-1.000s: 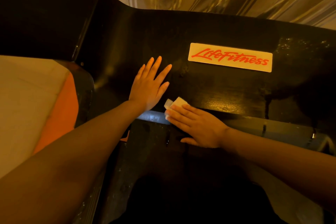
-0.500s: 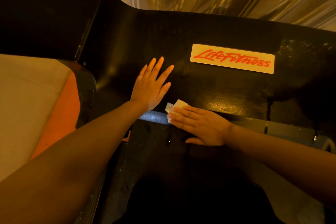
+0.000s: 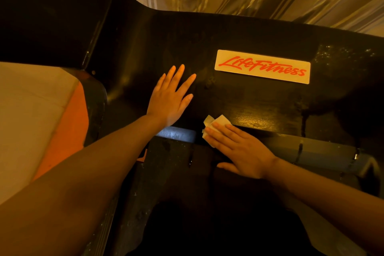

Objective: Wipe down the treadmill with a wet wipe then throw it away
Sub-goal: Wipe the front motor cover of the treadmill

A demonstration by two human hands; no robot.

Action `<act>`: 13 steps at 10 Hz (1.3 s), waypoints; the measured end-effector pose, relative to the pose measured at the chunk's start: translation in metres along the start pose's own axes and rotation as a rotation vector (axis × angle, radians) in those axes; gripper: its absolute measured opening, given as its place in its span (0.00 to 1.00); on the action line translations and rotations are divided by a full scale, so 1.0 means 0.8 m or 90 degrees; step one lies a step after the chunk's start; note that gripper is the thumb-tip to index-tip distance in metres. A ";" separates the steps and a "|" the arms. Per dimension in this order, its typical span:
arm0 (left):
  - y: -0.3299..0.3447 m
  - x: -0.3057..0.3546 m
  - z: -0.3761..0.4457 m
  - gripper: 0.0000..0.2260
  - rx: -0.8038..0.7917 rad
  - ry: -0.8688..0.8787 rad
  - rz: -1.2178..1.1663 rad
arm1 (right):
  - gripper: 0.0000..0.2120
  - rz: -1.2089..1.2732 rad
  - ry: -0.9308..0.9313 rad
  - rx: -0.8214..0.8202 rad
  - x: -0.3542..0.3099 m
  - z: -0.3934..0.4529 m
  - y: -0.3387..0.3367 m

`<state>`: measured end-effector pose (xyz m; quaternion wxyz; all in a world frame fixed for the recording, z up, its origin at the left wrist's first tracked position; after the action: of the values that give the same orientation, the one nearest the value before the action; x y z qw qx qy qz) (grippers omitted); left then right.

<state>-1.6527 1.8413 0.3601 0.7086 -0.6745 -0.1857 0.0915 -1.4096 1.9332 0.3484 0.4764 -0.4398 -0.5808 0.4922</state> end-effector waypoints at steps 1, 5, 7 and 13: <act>0.000 0.000 0.000 0.27 0.004 0.002 -0.004 | 0.38 0.019 0.000 -0.020 -0.005 -0.006 0.003; 0.001 0.000 0.000 0.27 0.006 0.000 -0.009 | 0.37 0.040 -0.003 -0.030 0.013 -0.021 -0.001; 0.002 0.000 0.000 0.27 0.001 -0.005 -0.004 | 0.37 0.048 -0.025 -0.068 0.009 -0.032 0.000; 0.003 0.001 0.001 0.27 -0.004 -0.012 -0.011 | 0.37 0.011 -0.033 -0.068 0.013 -0.069 0.013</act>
<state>-1.6522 1.8425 0.3581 0.7057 -0.6740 -0.1985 0.0912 -1.3561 1.9530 0.3431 0.4329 -0.4567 -0.6143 0.4761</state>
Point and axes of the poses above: each hand's wrist, its own z-axis towards the middle knuckle, its own y-axis out of the palm, x = y × z, the point moved 2 cm from there along z, towards the middle knuckle, and after that the axes turned 7 degrees about -z, right-handed, at the moved point
